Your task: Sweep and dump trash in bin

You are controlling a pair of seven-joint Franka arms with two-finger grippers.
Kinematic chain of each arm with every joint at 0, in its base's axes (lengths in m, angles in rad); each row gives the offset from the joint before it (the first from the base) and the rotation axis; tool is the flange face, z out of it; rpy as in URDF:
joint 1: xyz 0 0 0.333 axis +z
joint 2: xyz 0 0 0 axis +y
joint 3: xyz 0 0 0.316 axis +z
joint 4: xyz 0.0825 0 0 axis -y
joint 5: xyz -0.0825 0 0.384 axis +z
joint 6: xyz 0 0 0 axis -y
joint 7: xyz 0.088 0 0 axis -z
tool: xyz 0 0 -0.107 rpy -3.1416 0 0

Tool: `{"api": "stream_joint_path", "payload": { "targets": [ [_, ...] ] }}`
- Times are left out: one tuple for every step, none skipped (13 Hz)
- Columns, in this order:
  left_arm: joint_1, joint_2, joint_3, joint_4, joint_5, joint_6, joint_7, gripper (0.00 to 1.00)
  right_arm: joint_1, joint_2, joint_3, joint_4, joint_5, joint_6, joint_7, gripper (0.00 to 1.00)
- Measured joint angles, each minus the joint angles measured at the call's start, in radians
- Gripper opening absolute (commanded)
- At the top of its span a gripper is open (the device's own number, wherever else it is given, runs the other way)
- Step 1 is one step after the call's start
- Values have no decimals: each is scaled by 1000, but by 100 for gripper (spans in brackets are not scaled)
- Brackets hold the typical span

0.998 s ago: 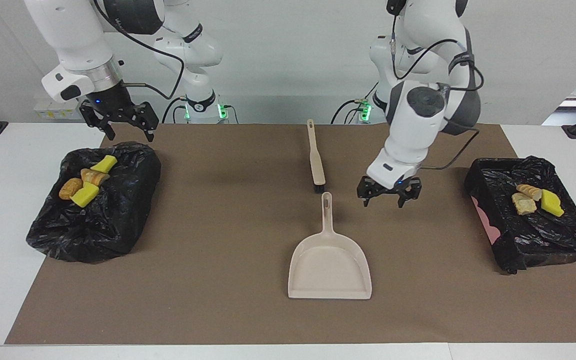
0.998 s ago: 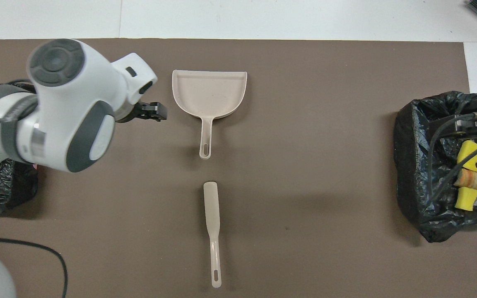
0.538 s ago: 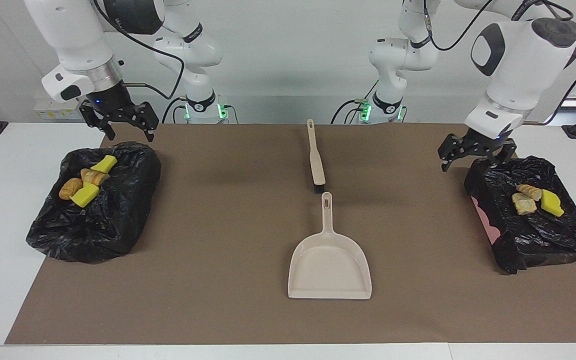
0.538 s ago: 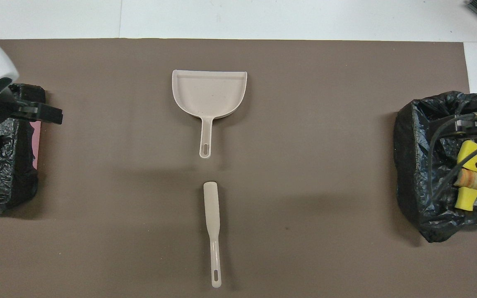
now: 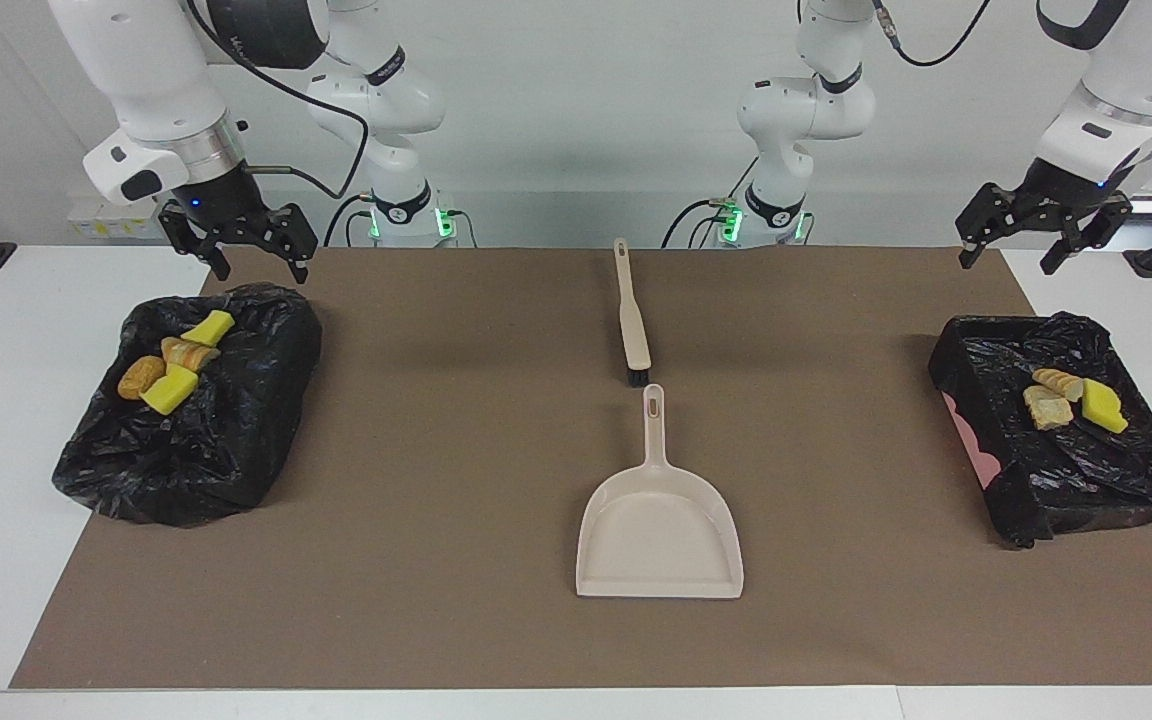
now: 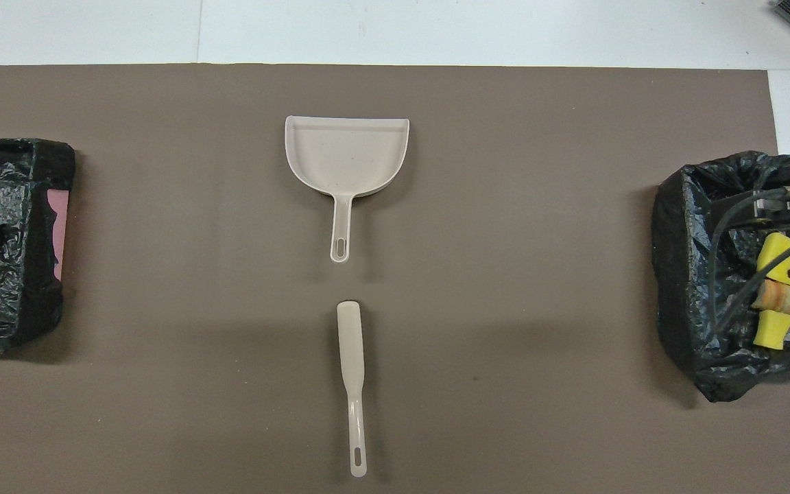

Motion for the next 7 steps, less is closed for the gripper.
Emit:
{"api": "stream_joint_path", "payload": {
  "targets": [
    [-1, -1, -5, 0, 0, -2, 0, 100, 0, 0, 0, 0, 0, 0, 0, 100],
    [-3, -1, -9, 0, 0, -5, 0, 100, 0, 0, 0, 0, 0, 0, 0, 100],
    [-3, -1, -11, 0, 0, -7, -1, 100, 0, 0, 0, 0, 0, 0, 0, 100],
    [-2, -1, -11, 0, 0, -8, -1, 100, 0, 0, 0, 0, 0, 0, 0, 100],
    [-1, -1, -9, -1, 0, -9, -1, 100, 0, 0, 0, 0, 0, 0, 0, 100],
    [0, -1, -8, -1, 0, -9, -1, 100, 0, 0, 0, 0, 0, 0, 0, 100],
    [3, -1, -7, -1, 0, -9, -1, 100, 0, 0, 0, 0, 0, 0, 0, 100]
  ]
}}
